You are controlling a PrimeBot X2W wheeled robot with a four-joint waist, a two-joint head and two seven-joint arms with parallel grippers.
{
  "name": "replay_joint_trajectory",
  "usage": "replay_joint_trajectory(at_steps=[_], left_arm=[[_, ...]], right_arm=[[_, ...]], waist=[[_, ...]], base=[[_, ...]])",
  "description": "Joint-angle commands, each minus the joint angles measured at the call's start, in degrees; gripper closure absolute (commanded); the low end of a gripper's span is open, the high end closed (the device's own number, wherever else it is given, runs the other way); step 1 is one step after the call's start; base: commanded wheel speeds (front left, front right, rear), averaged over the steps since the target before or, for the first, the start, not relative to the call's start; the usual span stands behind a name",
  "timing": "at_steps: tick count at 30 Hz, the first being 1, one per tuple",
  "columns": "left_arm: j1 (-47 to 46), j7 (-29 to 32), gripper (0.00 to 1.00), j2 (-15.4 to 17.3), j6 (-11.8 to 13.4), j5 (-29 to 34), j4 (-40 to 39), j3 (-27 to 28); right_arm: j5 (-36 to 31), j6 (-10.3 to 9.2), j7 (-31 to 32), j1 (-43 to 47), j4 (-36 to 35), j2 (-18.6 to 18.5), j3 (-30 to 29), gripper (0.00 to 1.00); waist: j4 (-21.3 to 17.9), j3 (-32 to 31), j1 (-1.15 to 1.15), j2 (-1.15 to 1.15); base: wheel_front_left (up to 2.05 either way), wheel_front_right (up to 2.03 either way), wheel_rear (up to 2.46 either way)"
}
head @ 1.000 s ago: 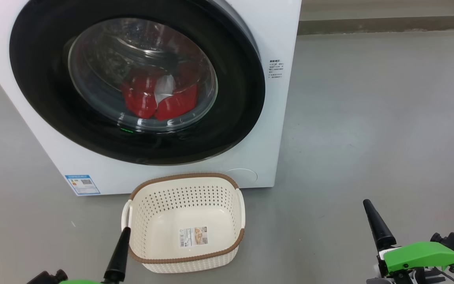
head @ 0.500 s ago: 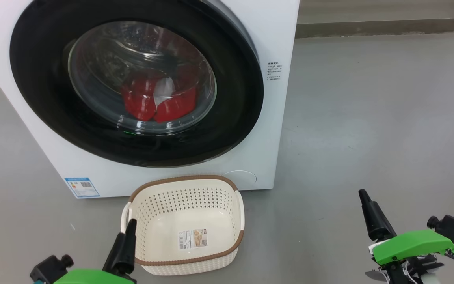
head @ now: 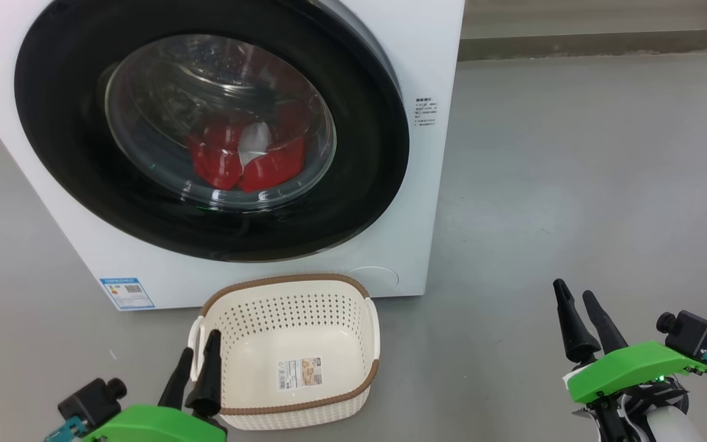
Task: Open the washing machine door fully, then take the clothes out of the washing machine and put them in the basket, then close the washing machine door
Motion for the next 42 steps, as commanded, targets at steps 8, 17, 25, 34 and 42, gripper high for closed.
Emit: replay_joint_trajectory(at_steps=[8, 17, 25, 34, 42], left_arm=[[-4.53, -2.11, 0.0, 1.09, 1.26, 7.09, -0.91, -0.25], [-5.85, -3.47, 0.0, 1.18, 1.93, 12.47, -0.23, -0.93], [-7.03, -4.83, 0.0, 1.27, 2.76, 17.81, -0.38, -1.43], [-8.13, -6.36, 0.0, 1.38, 3.73, 23.81, -1.28, -1.91], [-9.11, -7.73, 0.0, 1.47, 4.73, 29.87, -1.84, -2.04]], right_arm=[[-10.1, 0.01, -2.1, -4.73, -1.84, -0.74, 0.7, 0.0], [-16.54, 0.02, -3.45, -5.87, -2.21, -0.85, 0.91, 0.0], [-21.87, 0.02, -4.79, -6.99, -2.29, -0.96, 1.08, 0.0], [-27.88, 0.02, -6.3, -8.62, -1.93, -1.08, 1.11, 0.0], [-33.18, 0.02, -7.65, -9.94, -1.41, -1.19, 1.16, 0.0]], waist=[[-0.15, -0.2, 0.0, 0.0], [-0.23, -0.34, 0.0, 0.0], [-0.26, -0.51, 0.0, 0.0], [-0.3, -0.76, 0.0, 0.0], [-0.16, -0.98, 0.0, 0.0]], base=[[0.0, 0.0, 0.0], [0.0, 0.0, 0.0], [0.0, 0.0, 0.0], [0.0, 0.0, 0.0], [0.0, 0.0, 0.0]])
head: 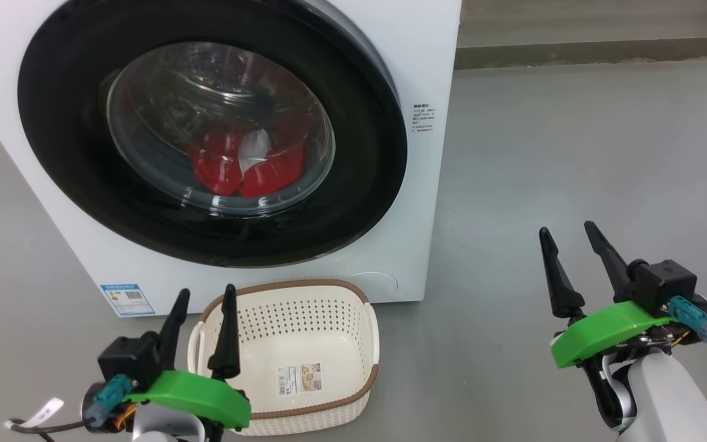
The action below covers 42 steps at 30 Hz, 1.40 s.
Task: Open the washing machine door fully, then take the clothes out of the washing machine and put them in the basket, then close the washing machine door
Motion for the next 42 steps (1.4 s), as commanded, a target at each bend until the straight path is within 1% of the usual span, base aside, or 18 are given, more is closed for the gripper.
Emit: replay_joint_trajectory(at_steps=[1, 11, 13, 27, 42], left_arm=[[-3.4, -0.94, 0.0, 1.31, 0.6, 2.75, -1.72, 1.25], [-4.66, -2.64, 0.0, 1.42, 1.5, 9.54, -1.93, 1.12], [-4.78, -2.81, 0.0, 1.43, 1.66, 10.07, -1.87, 1.05], [-4.58, -2.83, 0.0, 1.43, 2.43, 10.15, -1.02, 1.7], [-4.57, -2.83, 0.0, 1.43, 2.37, 11.09, -1.63, 2.27]], right_arm=[[-2.7, 0.02, -1.03, -3.43, -1.2, -0.59, 1.11, 0.0], [-9.56, 0.02, -2.71, -5.04, -0.82, -0.73, 1.81, 0.0], [-10.23, 0.02, -2.88, -5.21, -0.73, -0.74, 1.87, 0.0], [-9.09, 0.02, -2.9, -4.73, -0.12, -0.74, 1.76, 0.0], [-6.68, 0.02, -2.9, -5.4, 2.43, -0.74, 2.16, 0.0]], waist=[[0.08, 0.0, 0.0, 0.0], [0.05, 0.16, 0.0, 0.0], [0.05, 0.13, 0.0, 0.0], [0.04, -0.52, 0.0, 0.0], [0.48, 0.0, 0.0, 0.0]], base=[[0.0, 0.0, 0.0], [0.0, 0.0, 0.0], [0.0, 0.0, 0.0], [0.0, 0.0, 0.0], [0.0, 0.0, 0.0]])
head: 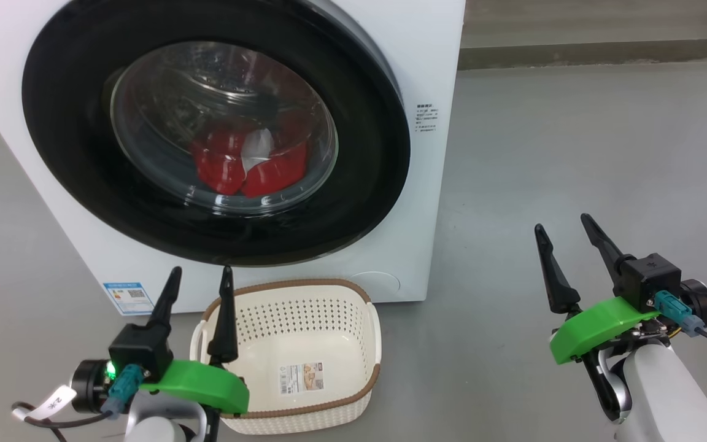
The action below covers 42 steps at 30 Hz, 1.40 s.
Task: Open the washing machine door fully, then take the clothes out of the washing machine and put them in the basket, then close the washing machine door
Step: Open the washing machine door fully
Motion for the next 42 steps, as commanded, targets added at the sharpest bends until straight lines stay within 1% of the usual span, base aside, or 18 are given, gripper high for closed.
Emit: replay_joint_trajectory(at_steps=[1, 16, 20, 21, 22, 23, 24, 25, 30, 37, 42], left_arm=[[-2.36, -0.52, 0.0, 1.31, 0.46, 0.67, -1.73, 1.98], [-2.49, -0.52, 0.0, 1.31, 0.08, 1.47, -3.13, 1.65], [-2.99, -0.52, 0.0, 1.31, -0.06, 1.36, -3.44, 1.63], [-3.15, -0.52, 0.0, 1.31, -0.13, 1.35, -3.49, 1.64], [-3.31, -0.52, 0.0, 1.31, -0.16, 1.36, -3.56, 1.67], [-3.48, -0.52, 0.0, 1.31, -0.19, 1.36, -3.63, 1.65], [-3.65, -0.52, 0.0, 1.31, -0.25, 1.32, -3.69, 1.62], [-3.86, -0.52, 0.0, 1.31, -0.32, 1.36, -3.78, 1.58], [-4.88, -0.52, 0.0, 1.31, -0.38, 1.15, -4.37, 1.32], [-6.28, -0.52, 0.0, 1.31, -0.56, 1.01, -4.82, 1.37], [-6.78, -0.52, 0.0, 1.31, -0.49, 0.75, -5.18, 0.95]], right_arm=[[0.83, 0.02, -0.37, -2.51, -0.93, 0.04, 1.71, 0.0], [1.61, 0.02, -0.37, -3.19, -1.98, 0.04, 0.99, 0.0], [3.21, 0.02, -0.37, -3.74, -2.77, 0.04, 0.42, 0.0], [3.44, 0.02, -0.37, -4.03, -2.98, 0.04, 0.28, 0.24], [3.72, 0.02, -0.37, -4.3, -3.12, 0.04, 0.2, 0.53], [4.65, 0.02, -0.37, -4.6, -3.13, 0.04, 0.15, 0.65], [5.36, 0.02, -0.37, -5.03, -3.18, 0.04, 0.04, 0.84], [6.13, 0.02, -0.37, -5.5, -3.17, 0.04, -0.13, 1.0], [13.25, 0.02, -0.37, -8.68, -1.59, 0.04, -0.06, 1.0], [26.79, 0.02, -0.37, -14.84, 2.59, 0.04, 1.07, 1.0], [33.61, 0.02, -0.37, -18.98, 5.35, 0.04, 2.5, 1.0]], waist=[[0.12, 0.15, 0.0, 0.0], [1.56, 3.22, 0.0, 0.0], [2.06, 4.94, 0.0, 0.0], [2.17, 5.42, 0.0, 0.0], [2.28, 5.93, 0.0, 0.0], [2.43, 6.43, 0.0, 0.0], [2.58, 6.96, 0.0, 0.0], [2.74, 7.52, 0.0, 0.0], [3.53, 10.36, 0.0, 0.0], [4.51, 13.52, 0.0, 0.0], [5.24, 14.97, 0.0, 0.0]], base=[[0.0, 0.0, 0.0], [0.0, 0.0, 0.0], [0.0, 0.0, 0.0], [0.0, 0.0, 0.0], [0.0, 0.0, 0.0], [0.0, 0.0, 0.0], [0.0, 0.0, 0.0], [0.0, 0.0, 0.0], [0.0, 0.0, 0.0], [0.0, 0.0, 0.0], [0.0, 0.0, 0.0]])
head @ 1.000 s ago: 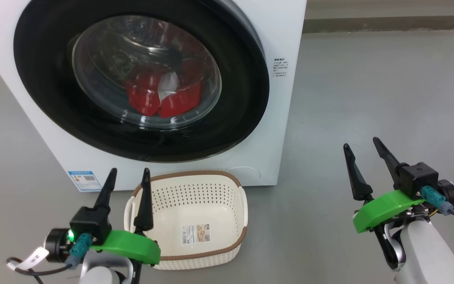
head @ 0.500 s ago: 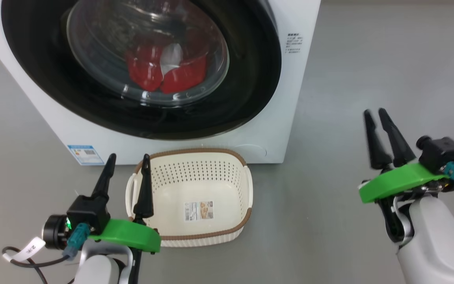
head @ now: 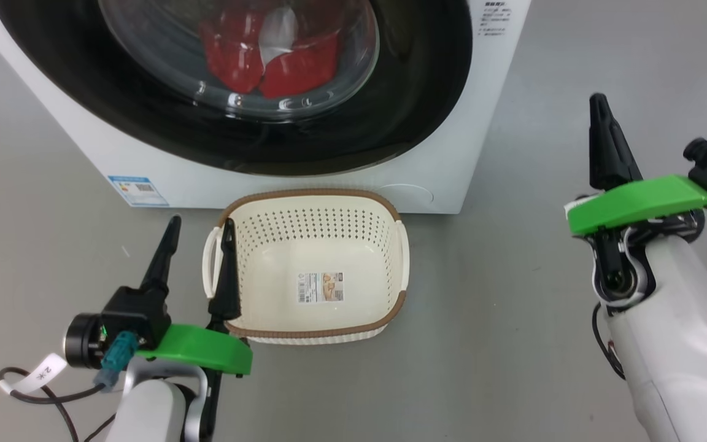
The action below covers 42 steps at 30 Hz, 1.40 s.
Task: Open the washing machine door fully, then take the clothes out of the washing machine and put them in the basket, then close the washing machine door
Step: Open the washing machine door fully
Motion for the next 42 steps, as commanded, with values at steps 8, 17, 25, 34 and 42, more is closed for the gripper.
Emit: replay_joint_trajectory(at_steps=[8, 17, 25, 34, 42], left_arm=[[-3.38, -0.51, 0.0, 1.31, -0.44, -0.26, -2.6, 1.05], [-4.35, -0.51, 0.0, 1.31, -0.46, -0.56, -3.27, 0.15], [-5.13, -0.51, 0.0, 1.31, -0.47, -0.96, -3.63, -0.78], [-5.47, -0.51, 0.0, 1.31, -0.15, -2.15, -3.86, -1.08], [-6.13, -0.51, 0.0, 1.31, -0.31, -2.56, -4.28, -1.13]], right_arm=[[9.29, 0.02, 1.25, -9.5, 2.97, 0.4, 3.32, 1.0], [17.42, 0.02, 8.34, -16.71, 4.24, 0.4, 1.47, 1.0], [23.21, 0.02, 17.67, -21.97, 5.88, 0.38, -1.92, 1.0], [25.4, 0.02, 28.93, -27.83, 9.74, -0.55, -4.8, 1.0], [23.4, 0.02, 33.67, -33.01, 13.53, -1.96, -5.7, 1.0]], waist=[[1.81, 3.68, 0.0, 0.0], [2.82, 6.43, 0.0, 0.0], [4.09, 8.67, 0.0, 0.0], [5.47, 10.38, 0.0, 0.0], [6.81, 12.28, 0.0, 0.0]], base=[[0.0, 0.0, 0.0], [0.0, 0.0, 0.0], [0.0, 0.0, 0.0], [0.0, 0.0, 0.0], [0.0, 0.0, 0.0]])
